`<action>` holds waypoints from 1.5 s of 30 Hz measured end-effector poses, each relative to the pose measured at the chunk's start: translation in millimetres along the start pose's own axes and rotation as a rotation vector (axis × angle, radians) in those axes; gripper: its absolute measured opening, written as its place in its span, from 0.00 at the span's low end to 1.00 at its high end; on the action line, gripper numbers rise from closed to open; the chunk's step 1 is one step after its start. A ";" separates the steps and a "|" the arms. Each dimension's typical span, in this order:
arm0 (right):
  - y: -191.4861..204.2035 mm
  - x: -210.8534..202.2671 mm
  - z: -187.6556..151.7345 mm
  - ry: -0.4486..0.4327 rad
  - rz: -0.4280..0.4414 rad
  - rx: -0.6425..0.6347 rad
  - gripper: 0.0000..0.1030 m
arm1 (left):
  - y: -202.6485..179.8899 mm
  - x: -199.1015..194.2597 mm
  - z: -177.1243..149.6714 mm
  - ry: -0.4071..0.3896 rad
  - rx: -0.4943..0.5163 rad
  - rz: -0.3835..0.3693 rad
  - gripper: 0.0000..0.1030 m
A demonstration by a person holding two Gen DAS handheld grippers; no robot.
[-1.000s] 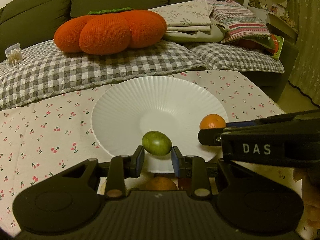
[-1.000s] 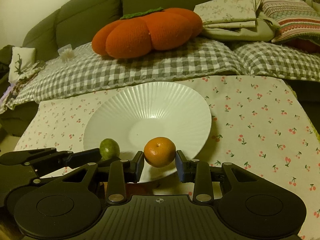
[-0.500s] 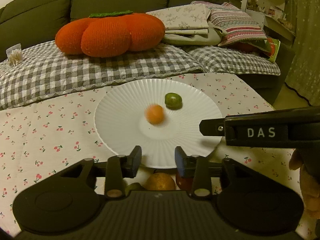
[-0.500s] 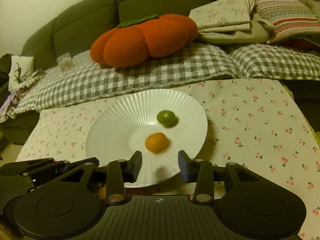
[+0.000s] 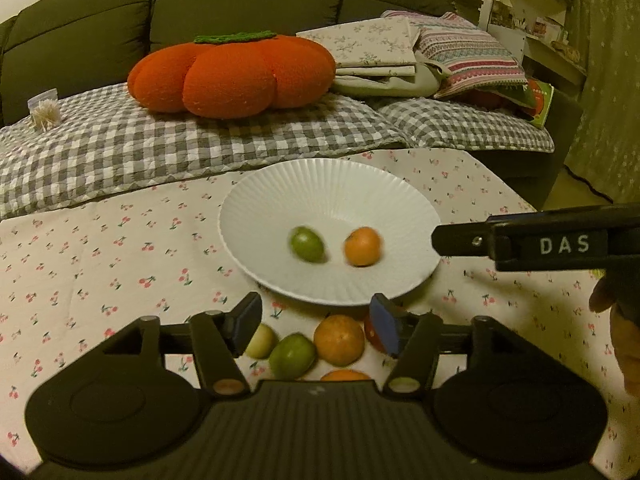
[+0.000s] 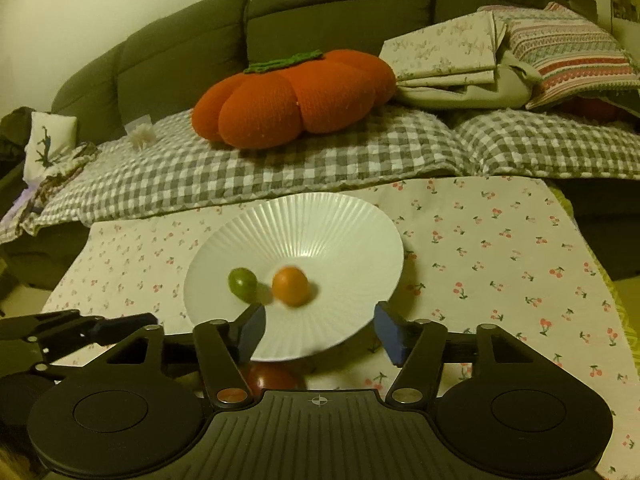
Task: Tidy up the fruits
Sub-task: 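Withdraw both open tools from the plate back toward the fruit cluster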
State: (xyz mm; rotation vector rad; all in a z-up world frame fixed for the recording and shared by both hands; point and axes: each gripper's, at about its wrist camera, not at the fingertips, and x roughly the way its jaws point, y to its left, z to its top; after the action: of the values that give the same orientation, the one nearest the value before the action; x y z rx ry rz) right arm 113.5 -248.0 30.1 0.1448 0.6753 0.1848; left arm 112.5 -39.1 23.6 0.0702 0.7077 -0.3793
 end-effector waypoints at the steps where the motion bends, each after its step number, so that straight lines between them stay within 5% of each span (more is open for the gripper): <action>1: 0.1 -1.7 -0.8 0.000 0.000 -0.001 0.62 | 0.7 -1.6 -1.2 0.002 0.000 0.000 0.61; 19: 10.2 -22.4 -24.0 -0.016 -0.011 -0.057 0.92 | 14.0 -33.7 -36.9 0.018 0.028 0.052 0.95; 45: 45.7 -21.3 -95.0 0.084 0.018 -0.119 0.94 | 66.1 -67.0 -107.6 0.050 -0.004 0.158 0.98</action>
State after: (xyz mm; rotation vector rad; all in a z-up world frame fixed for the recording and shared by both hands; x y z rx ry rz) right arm 31.5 -201.2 -21.5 0.0285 0.7453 0.2487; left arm 23.2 63.9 -19.3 0.1307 0.7466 -0.2257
